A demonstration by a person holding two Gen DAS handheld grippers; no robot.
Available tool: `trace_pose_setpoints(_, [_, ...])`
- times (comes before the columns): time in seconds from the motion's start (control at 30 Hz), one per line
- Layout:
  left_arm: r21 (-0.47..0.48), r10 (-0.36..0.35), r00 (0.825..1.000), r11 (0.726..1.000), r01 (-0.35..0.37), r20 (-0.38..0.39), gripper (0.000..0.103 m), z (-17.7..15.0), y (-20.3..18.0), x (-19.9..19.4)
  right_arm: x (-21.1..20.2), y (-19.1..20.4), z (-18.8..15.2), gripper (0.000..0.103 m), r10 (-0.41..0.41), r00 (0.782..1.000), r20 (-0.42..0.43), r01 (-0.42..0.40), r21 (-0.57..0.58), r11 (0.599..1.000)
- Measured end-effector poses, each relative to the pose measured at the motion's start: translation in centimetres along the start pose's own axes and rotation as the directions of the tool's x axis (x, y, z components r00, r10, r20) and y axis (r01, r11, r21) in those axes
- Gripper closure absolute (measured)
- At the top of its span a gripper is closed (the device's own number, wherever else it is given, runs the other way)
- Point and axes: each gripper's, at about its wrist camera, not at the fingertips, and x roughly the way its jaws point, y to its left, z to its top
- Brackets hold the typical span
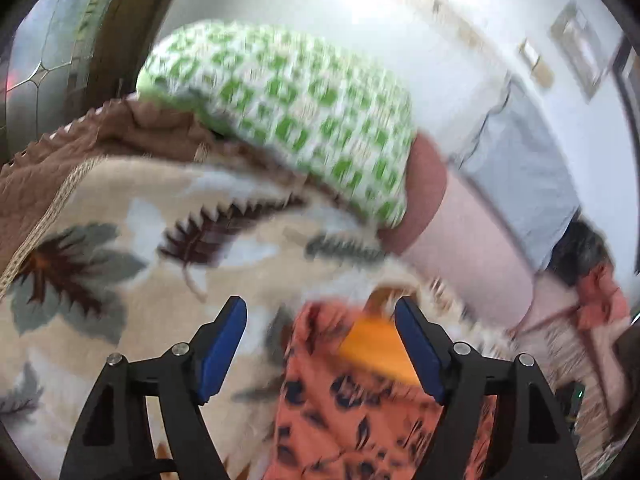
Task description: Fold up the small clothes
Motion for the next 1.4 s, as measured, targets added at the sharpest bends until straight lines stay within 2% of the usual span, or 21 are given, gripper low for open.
trace_pose_setpoints(0.07, [0.067, 0.001, 0.997, 0.998, 0.005, -0.08, 0.026, -1.9, -0.8, 0.4, 4.1, 4.2, -1.6, 0.065, -0.013, 0.994, -0.109, 0.001, -0.114, 0.993])
trace_pose_setpoints(0.17, [0.22, 0.052, 0.988, 0.975, -0.019, -0.143, 0.026, -5.5, -2.4, 0.9, 10.5, 8.9, -2.3, 0.067, -0.045, 0.98, -0.195, 0.004, -0.21, 0.978])
trace_pose_setpoints(0.23, [0.305, 0.126, 0.976, 0.95, -0.067, -0.179, 0.026, -7.5, -2.8, 2.1, 12.9, 10.3, -0.4, 0.067, -0.09, 0.986, -0.138, 0.056, -0.229, 0.972])
trace_pose_setpoints(0.33, [0.307, 0.184, 0.957, 0.945, -0.11, -0.222, 0.026, -9.2, -1.8, 3.6, 15.4, 9.5, 4.7, 0.067, -0.094, 0.994, -0.062, 0.089, -0.083, 0.993])
trace_pose_setpoints(0.4, [0.286, 0.202, 0.945, 0.95, -0.126, -0.255, 0.026, -9.7, -0.8, 4.5, 16.2, 7.3, 7.4, 0.068, -0.094, 0.995, -0.028, 0.096, 0.076, 0.992])
trace_pose_setpoints(0.47, [0.293, 0.193, 0.952, 0.949, -0.119, -0.236, 0.025, -9.7, -0.6, 4.2, 14.3, 5.3, 8.4, 0.068, -0.091, 0.994, 0.066, 0.076, 0.203, 0.976])
trace_pose_setpoints(0.5, [0.302, 0.198, 0.952, 0.945, -0.123, -0.233, 0.025, -9.6, -0.7, 4.1, 13.2, 4.8, 8.3, 0.066, -0.083, 0.992, 0.096, 0.061, 0.218, 0.974])
trace_pose_setpoints(0.6, [0.305, 0.224, 0.959, 0.938, -0.164, -0.174, 0.025, -9.0, -0.6, 3.2, 9.4, 3.8, 6.6, 0.065, -0.047, 0.993, 0.107, 0.031, 0.143, 0.989])
trace_pose_setpoints(0.67, [0.268, 0.224, 0.965, 0.946, -0.182, -0.138, 0.025, -8.7, -0.2, 2.3, 6.8, 2.9, 4.4, 0.065, -0.005, 0.997, 0.081, -0.004, 0.105, 0.994])
trace_pose_setpoints(0.7, [0.272, 0.247, 0.96, 0.94, -0.203, -0.135, 0.025, -8.9, 0.0, 2.4, 5.2, 2.1, 2.5, 0.065, 0.0, 0.998, 0.061, -0.005, 0.086, 0.996])
trace_pose_setpoints(0.77, [0.307, 0.341, 0.923, 0.911, -0.277, -0.178, 0.019, -9.7, 0.5, 3.7, 3.2, 0.6, -0.6, 0.065, -0.073, 0.996, 0.042, 0.071, 0.053, 0.996])
trace_pose_setpoints(0.83, [0.241, 0.323, 0.929, 0.93, -0.277, -0.18, 0.019, -9.6, 0.8, 2.9, 2.8, -1.7, -3.6, 0.065, -0.185, 0.983, -0.015, 0.185, 0.046, 0.982])
trace_pose_setpoints(0.87, [0.229, 0.329, 0.923, 0.932, -0.282, -0.201, 0.019, -9.5, 0.6, 2.4, 2.5, -2.8, -4.7, 0.065, -0.195, 0.98, -0.032, 0.197, 0.061, 0.979])
trace_pose_setpoints(0.93, [0.219, 0.348, 0.918, 0.927, -0.305, -0.193, 0.02, -9.5, 0.2, 0.9, -0.2, -4.1, -6.4, 0.065, -0.138, 0.99, 0.001, 0.137, 0.113, 0.984])
trace_pose_setpoints(1.03, [0.224, 0.31, 0.935, 0.937, -0.269, -0.172, 0.02, -10.6, -1.0, -2.0, -3.9, -5.2, -8.4, 0.063, -0.081, 0.995, 0.061, 0.067, 0.205, 0.976])
trace_pose_setpoints(1.07, [0.212, 0.291, 0.94, 0.944, -0.252, -0.178, 0.02, -11.4, -1.1, -3.0, -4.7, -5.7, -9.2, 0.055, -0.047, 0.996, 0.079, 0.026, 0.242, 0.97])
trace_pose_setpoints(1.1, [0.192, 0.264, 0.945, 0.955, -0.228, -0.191, 0.02, -11.9, -1.2, -3.5, -5.5, -6.1, -10.2, 0.033, -0.008, 0.995, 0.096, -0.02, 0.293, 0.956])
trace_pose_setpoints(1.13, [0.16, 0.224, 0.952, 0.968, -0.192, -0.211, 0.02, -12.5, -1.3, -4.0, -6.2, -6.2, -11.4, 0.028, 0.035, 0.994, 0.108, -0.069, 0.333, 0.941])
trace_pose_setpoints(1.2, [0.082, 0.17, 0.954, 0.985, -0.154, -0.246, 0.02, -13.6, -1.0, -4.4, -6.5, -6.6, -13.4, 0.028, 0.117, 0.987, 0.107, -0.15, 0.393, 0.907])
trace_pose_setpoints(1.3, [-0.042, 0.095, 0.947, 0.993, -0.113, -0.306, 0.02, -15.0, -0.3, -3.9, -6.3, -6.7, -15.7, 0.028, 0.162, 0.979, 0.125, -0.203, 0.473, 0.857])
trace_pose_setpoints(1.4, [-0.153, 0.037, 0.952, 0.984, -0.087, -0.305, 0.02, -15.3, 0.0, -3.0, -5.3, -7.2, -16.2, 0.028, 0.123, 0.981, 0.151, -0.185, 0.528, 0.829])
